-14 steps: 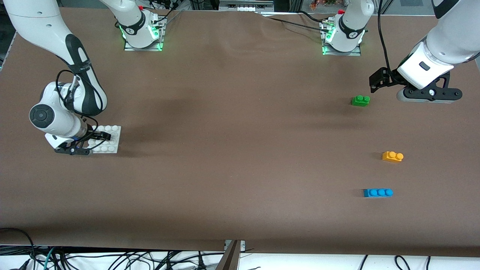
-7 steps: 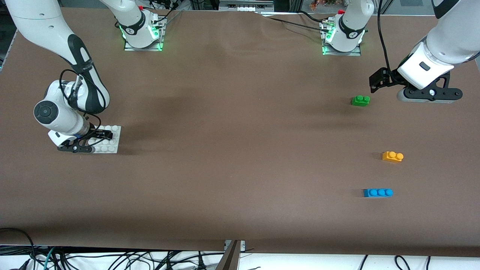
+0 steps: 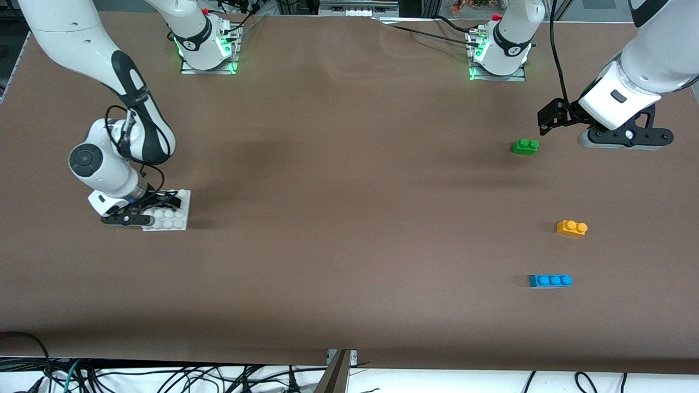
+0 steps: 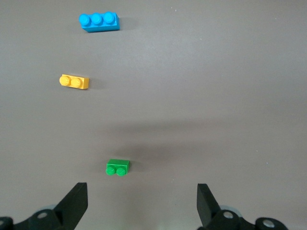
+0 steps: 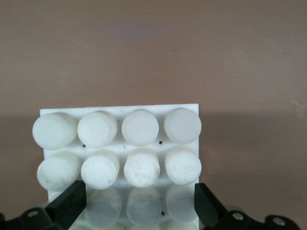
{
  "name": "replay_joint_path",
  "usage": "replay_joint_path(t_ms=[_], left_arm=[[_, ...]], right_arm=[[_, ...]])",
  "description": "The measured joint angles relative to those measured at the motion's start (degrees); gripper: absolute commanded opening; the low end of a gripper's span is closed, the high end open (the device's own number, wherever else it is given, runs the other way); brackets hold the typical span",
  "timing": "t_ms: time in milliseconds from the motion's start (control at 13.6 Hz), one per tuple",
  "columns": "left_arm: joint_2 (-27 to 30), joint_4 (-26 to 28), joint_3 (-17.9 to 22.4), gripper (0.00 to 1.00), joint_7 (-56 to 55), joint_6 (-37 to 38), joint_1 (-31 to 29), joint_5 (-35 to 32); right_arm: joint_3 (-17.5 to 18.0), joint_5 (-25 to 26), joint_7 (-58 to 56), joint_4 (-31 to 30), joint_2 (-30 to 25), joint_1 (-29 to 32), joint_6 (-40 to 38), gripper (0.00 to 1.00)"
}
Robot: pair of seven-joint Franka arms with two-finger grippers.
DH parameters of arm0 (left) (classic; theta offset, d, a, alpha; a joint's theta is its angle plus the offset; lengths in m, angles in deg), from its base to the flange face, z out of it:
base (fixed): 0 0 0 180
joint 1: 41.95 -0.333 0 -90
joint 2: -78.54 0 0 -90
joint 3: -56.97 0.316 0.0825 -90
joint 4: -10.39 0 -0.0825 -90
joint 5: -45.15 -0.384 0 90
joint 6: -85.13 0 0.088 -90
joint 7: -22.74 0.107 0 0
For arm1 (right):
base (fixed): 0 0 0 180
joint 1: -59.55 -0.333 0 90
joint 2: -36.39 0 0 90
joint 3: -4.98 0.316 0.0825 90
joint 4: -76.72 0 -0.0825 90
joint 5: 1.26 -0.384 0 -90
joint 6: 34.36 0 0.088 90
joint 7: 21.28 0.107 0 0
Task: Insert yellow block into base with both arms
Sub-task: 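Slide the white base plate with the right gripper toward the table middle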
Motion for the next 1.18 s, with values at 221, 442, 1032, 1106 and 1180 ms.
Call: replay_joint_path(t_ms=[221, 442, 1032, 1106, 1180], left_arm=[[0.00, 0.00, 0.00, 1.00, 0.00, 0.00, 0.00, 0.00], [0.00, 0.00, 0.00, 1.00, 0.00, 0.00, 0.00, 0.00], [0.00, 0.00, 0.00, 1.00, 0.00, 0.00, 0.00, 0.00], [0.00, 0.00, 0.00, 1.00, 0.00, 0.00, 0.00, 0.00], [0.00, 0.00, 0.00, 1.00, 0.00, 0.00, 0.00, 0.00]], right_arm=[[1.45, -2.10, 4.01, 1.61, 1.02, -3.98, 0.44, 1.00], [1.72, -2.29, 11.96, 4.61, 2.89, -11.05, 0.61, 1.00], [2.11, -2.84, 22.01, 15.67, 9.77, -26.01, 0.84, 1.00], [2.11, -2.84, 23.99, 17.03, 10.64, -27.69, 0.84, 1.00], [2.10, -2.84, 25.90, 18.43, 11.54, -29.20, 0.84, 1.00]])
